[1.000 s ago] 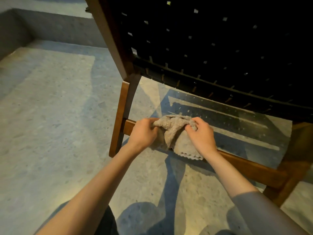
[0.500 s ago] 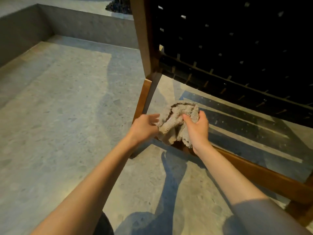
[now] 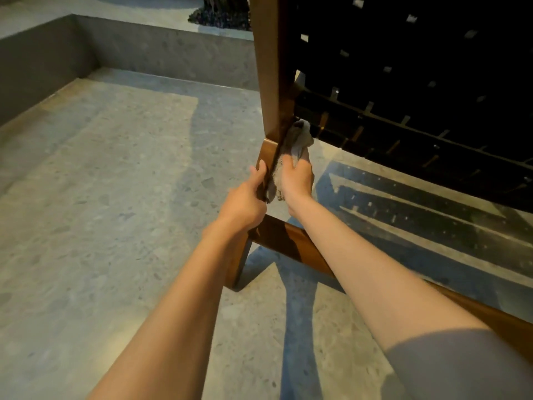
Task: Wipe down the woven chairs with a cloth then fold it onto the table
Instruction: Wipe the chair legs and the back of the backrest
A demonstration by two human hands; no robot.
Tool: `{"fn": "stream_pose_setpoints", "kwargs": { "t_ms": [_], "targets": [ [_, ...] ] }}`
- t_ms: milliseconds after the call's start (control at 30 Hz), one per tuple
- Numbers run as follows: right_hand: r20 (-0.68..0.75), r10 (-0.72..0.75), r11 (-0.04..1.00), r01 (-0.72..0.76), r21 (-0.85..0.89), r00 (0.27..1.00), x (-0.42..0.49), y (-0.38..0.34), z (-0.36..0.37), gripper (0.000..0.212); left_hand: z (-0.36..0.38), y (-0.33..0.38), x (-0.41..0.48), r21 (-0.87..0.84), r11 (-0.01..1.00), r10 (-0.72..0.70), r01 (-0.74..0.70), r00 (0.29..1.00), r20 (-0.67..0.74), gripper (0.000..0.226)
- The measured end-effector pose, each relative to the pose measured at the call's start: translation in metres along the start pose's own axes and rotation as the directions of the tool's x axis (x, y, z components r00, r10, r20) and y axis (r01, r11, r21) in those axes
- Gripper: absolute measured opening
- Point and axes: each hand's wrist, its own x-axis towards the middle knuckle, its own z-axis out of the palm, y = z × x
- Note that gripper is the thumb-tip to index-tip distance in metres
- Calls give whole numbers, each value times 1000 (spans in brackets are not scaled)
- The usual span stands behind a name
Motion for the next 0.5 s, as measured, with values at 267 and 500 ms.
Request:
{"fn": "stream_pose_setpoints", "kwargs": {
  "t_ms": [267,500],
  "targets": [
    [116,-206,978,209,-11,972,-42,43,-5,35,1,-16,-1,-81,995,53,-56,998,-46,86],
    [54,-108,993,105,58,993,-27,14,-8,43,3,-15,-5,-88,995,41,-44,999,-33,89]
  ]
}}
